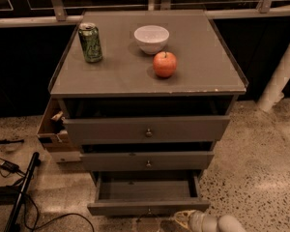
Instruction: Close bottom drawer
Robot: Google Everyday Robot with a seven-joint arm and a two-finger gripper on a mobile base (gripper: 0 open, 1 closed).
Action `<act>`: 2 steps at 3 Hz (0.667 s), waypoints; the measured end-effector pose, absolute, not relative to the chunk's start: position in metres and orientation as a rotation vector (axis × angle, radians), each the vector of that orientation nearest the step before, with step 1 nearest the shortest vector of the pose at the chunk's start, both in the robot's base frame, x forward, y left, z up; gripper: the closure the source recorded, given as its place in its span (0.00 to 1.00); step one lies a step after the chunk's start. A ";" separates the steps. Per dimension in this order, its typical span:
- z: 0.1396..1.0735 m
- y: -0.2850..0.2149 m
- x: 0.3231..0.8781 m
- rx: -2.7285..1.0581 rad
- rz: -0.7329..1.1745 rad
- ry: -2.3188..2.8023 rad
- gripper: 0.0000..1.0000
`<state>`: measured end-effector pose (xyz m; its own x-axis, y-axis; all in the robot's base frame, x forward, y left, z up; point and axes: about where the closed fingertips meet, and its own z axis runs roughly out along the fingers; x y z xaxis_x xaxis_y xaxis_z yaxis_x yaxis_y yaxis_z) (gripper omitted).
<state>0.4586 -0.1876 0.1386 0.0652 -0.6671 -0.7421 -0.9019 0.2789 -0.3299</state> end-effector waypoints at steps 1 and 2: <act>0.132 -0.189 0.476 -1.434 0.309 1.653 1.00; 0.124 -0.190 0.494 -1.418 0.292 1.650 1.00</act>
Offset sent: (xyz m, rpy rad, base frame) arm 0.0585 -0.0110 -0.0226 0.0066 -0.0660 -0.0564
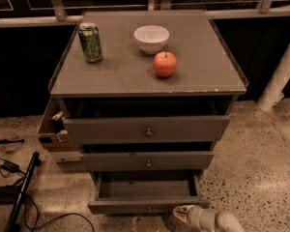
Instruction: Close bottom drawer
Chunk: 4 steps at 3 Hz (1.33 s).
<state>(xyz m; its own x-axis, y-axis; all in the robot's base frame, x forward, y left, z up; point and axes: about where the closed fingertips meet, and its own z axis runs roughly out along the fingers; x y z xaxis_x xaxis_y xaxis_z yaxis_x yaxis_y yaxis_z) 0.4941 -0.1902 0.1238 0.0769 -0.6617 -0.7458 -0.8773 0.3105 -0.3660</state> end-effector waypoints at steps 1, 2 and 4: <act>0.118 -0.192 0.513 -1.397 0.263 1.651 1.00; 0.115 -0.197 0.541 -1.366 0.211 1.655 1.00; 0.118 -0.206 0.584 -1.312 0.137 1.658 1.00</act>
Offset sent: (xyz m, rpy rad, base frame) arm 0.0627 -0.0159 -0.0103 -0.0198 -0.0673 -0.0902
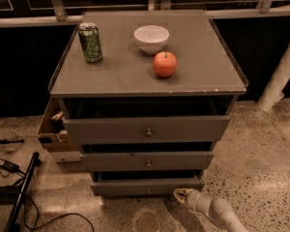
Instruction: Close bottom drawer
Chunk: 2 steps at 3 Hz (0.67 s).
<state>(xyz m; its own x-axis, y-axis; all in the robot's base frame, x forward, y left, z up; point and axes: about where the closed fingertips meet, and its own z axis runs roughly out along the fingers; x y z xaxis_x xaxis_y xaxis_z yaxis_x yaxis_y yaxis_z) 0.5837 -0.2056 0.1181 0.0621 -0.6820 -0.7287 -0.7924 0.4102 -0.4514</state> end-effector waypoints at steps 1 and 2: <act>0.119 -0.208 0.608 -1.288 0.116 1.662 1.00; 0.119 -0.207 0.620 -1.280 0.111 1.661 1.00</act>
Offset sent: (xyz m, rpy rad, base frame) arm 0.0661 -0.0078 0.0017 0.0061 -0.0300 -0.0514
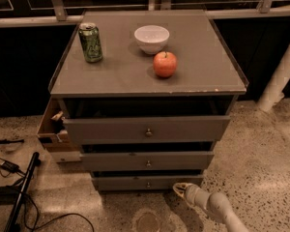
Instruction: Close bottom drawer
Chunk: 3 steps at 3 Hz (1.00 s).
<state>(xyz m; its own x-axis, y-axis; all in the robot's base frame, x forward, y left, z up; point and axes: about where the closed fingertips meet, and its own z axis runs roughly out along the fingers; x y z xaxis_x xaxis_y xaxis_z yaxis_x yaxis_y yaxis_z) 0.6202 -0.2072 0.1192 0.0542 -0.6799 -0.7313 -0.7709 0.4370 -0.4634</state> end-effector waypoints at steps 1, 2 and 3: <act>0.121 -0.202 0.619 -1.313 0.143 1.657 1.00; 0.127 -0.192 0.589 -1.382 0.265 1.654 1.00; 0.137 -0.174 0.516 -1.479 0.505 1.636 0.98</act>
Offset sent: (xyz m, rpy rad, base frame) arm -0.1006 0.0336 0.0180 0.0745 0.2554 0.3117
